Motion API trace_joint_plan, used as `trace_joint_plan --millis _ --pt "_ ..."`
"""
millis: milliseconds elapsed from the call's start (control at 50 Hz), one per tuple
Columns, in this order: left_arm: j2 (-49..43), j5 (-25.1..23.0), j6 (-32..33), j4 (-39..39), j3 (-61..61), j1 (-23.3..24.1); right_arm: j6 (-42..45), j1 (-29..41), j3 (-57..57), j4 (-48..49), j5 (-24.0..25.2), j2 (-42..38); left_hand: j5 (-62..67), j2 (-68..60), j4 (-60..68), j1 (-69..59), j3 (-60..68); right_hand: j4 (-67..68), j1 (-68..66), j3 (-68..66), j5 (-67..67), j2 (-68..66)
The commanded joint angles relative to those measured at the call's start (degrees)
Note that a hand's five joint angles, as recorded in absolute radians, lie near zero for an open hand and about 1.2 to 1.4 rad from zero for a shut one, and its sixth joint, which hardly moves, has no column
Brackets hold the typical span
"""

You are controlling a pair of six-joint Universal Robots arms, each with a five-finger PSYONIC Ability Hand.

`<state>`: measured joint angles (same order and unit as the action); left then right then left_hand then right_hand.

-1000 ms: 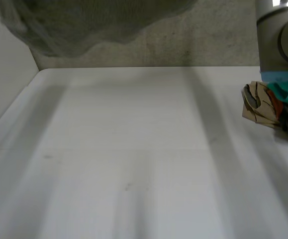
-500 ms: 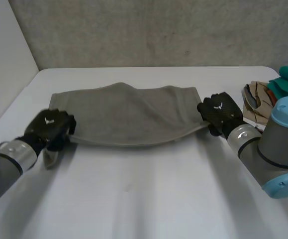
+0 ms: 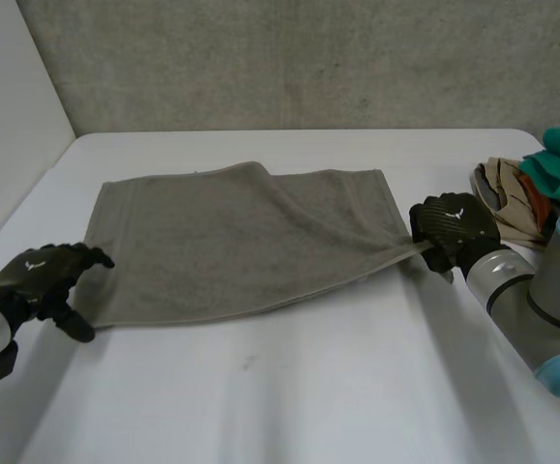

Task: Fold the laundry.

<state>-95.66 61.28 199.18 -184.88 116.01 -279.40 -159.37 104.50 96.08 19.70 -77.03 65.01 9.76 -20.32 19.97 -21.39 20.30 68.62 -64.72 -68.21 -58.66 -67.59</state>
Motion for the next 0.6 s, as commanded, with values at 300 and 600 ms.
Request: trace_joint_plan --millis 300,600 --pt "-11.7 -6.3 9.8 -3.2 -2.9 -7.1 -0.6 0.4 1.4 0.3 0.6 0.6 16.9 -16.3 16.6 -15.2 16.3 11.4 -15.3 -11.8 -11.3 -12.4" --pt "-13.3 -6.6 5.4 -6.5 -4.9 -5.1 -0.1 0.2 1.9 0.3 0.6 0.8 21.2 -20.7 21.0 -19.6 20.7 11.4 -15.3 -11.8 -11.3 -12.4"
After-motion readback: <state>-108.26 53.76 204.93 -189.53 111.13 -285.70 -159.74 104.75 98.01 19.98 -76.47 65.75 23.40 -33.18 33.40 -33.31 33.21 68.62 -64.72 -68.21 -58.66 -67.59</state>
